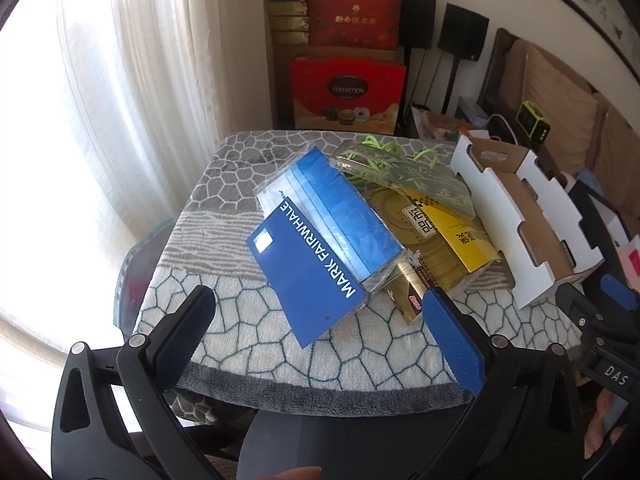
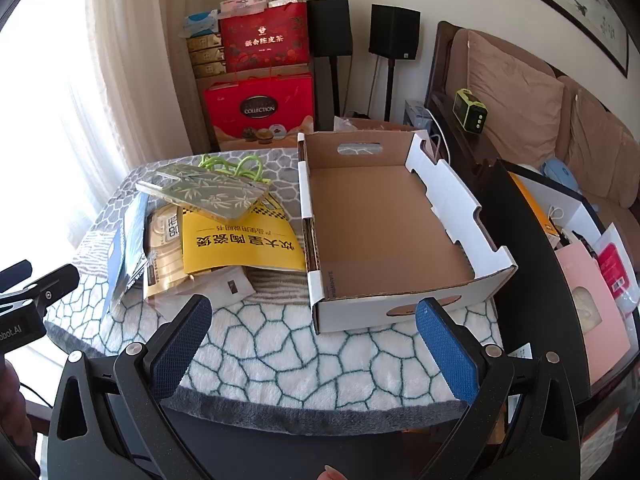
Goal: Organize objects
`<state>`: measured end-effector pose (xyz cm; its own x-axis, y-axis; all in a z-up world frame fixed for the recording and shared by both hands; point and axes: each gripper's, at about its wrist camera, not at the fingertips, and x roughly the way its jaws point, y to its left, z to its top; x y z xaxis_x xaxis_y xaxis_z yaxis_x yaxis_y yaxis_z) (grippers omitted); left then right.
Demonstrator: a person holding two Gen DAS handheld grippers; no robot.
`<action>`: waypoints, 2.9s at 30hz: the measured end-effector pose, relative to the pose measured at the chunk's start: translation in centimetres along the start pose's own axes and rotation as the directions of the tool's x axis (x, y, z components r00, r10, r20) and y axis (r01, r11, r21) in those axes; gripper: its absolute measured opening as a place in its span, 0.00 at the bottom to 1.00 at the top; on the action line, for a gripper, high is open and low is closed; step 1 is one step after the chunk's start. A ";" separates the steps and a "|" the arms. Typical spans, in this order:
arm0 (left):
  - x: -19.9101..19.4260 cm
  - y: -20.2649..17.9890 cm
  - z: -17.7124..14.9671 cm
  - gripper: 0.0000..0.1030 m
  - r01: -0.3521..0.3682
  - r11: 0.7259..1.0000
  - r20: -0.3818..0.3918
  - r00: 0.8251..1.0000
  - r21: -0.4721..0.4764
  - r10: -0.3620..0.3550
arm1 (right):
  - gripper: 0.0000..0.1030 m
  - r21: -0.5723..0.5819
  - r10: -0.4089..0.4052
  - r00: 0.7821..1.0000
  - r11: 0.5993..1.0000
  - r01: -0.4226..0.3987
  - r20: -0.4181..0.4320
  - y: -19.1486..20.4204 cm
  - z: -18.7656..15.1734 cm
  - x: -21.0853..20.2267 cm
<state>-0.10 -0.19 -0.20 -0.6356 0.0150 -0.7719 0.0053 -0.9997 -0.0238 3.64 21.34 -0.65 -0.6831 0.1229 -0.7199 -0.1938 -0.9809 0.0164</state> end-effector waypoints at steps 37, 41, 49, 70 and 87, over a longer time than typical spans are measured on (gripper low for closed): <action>0.6 -0.4 -0.1 1.00 -0.008 1.000 -0.007 1.000 0.017 0.009 | 1.00 0.003 -0.010 1.000 1.000 0.010 0.004 -0.2 0.2 0.2; 0.6 -0.4 -0.1 1.00 -0.008 1.000 -0.006 1.000 0.019 0.008 | 1.00 0.002 -0.010 1.000 1.000 0.010 0.004 -0.2 0.3 0.2; 0.5 -0.5 -0.1 1.00 -0.007 1.000 -0.006 1.000 0.019 0.007 | 1.00 0.003 -0.014 1.000 1.000 0.014 0.006 -0.2 0.3 0.2; 0.6 -0.6 -0.1 1.00 -0.004 1.000 -0.009 1.000 0.025 0.004 | 1.00 -0.001 -0.019 1.000 1.000 0.019 0.006 -0.2 0.3 0.3; 3.6 2.1 2.6 1.00 0.036 0.999 -0.022 0.999 0.009 -0.036 | 0.98 0.040 -0.141 0.990 0.989 0.142 -0.023 -9.6 4.9 4.6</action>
<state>-4.38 -2.28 -1.40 -0.6185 0.0513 -0.7841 -0.0243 -0.9986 -0.0462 -1.05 32.03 -0.69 -0.6327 0.2570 -0.7305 -0.3168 -0.9467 -0.0587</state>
